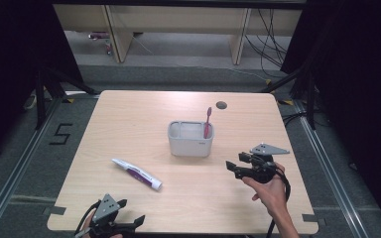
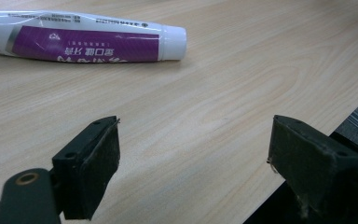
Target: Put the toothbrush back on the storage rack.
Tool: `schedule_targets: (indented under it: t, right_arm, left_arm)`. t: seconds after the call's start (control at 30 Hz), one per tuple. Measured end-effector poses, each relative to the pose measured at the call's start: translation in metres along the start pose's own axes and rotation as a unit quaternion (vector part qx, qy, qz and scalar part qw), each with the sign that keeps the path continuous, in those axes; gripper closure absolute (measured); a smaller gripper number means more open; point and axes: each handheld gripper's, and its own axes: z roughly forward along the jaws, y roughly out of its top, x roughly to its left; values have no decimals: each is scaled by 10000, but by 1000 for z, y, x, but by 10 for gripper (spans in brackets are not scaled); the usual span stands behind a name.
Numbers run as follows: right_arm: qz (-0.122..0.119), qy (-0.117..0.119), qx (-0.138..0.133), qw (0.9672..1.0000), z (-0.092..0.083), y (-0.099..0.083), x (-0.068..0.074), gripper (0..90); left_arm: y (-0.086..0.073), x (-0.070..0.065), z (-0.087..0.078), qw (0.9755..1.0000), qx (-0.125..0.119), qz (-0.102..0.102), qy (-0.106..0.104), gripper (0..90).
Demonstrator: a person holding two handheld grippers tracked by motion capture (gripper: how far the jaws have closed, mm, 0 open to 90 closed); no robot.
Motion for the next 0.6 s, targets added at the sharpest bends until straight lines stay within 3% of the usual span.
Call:
schedule_targets:
  t: [0.07, 0.1, 0.2, 0.3, 0.33, 0.37, 0.4, 0.43, 0.47, 0.5, 0.57, 0.6]
  right_arm:
    - [33, -47, 17, 10000, -2, -5, 1, 388]
    - [-83, -109, 6, 9999, -2, -9, 0, 387]
    - [95, 1, 67, 9999, 0, -18, 4, 384]
    - [92, 57, 192, 9998, 2, -27, 6, 381]
    - [-29, 31, 229, 9997, 2, -28, 5, 381]
    - [-34, 72, 239, 9997, 2, -29, 5, 381]
    - [109, 106, 279, 9995, 1, -31, 7, 381]
    - [-66, 13, 230, 9997, 0, -32, 6, 381]
    - [75, 95, 248, 9996, 0, -34, 8, 381]
    - [-31, 129, 270, 9995, 0, -35, 7, 381]
    - [119, 149, 352, 9992, 0, -37, 12, 381]
    - [117, 185, 329, 9992, 1, -39, 12, 380]
  left_arm:
    - [0, 0, 0, 10000, 24, 30, 6, 160]
    - [0, 1, -1, 10000, 52, 71, 8, 160]
    - [0, 0, -1, 10000, 9, -44, 74, 160]
    - [0, 2, -2, 9999, 122, 71, 71, 160]
    - [0, 1, -1, 10000, 18, -37, 67, 159]
    - [0, 1, 0, 10000, -8, -16, 45, 159]
    - [0, 1, 0, 10000, -15, -10, 51, 160]
    - [0, 1, 0, 10000, -9, -14, 54, 159]
    - [0, 1, -1, 10000, 8, -36, 72, 159]
    - [1, 3, -3, 9999, 121, 77, 67, 160]
    - [0, 3, -2, 9999, 38, -38, 95, 159]
    - [1, 4, -3, 9998, 162, 59, 132, 159]
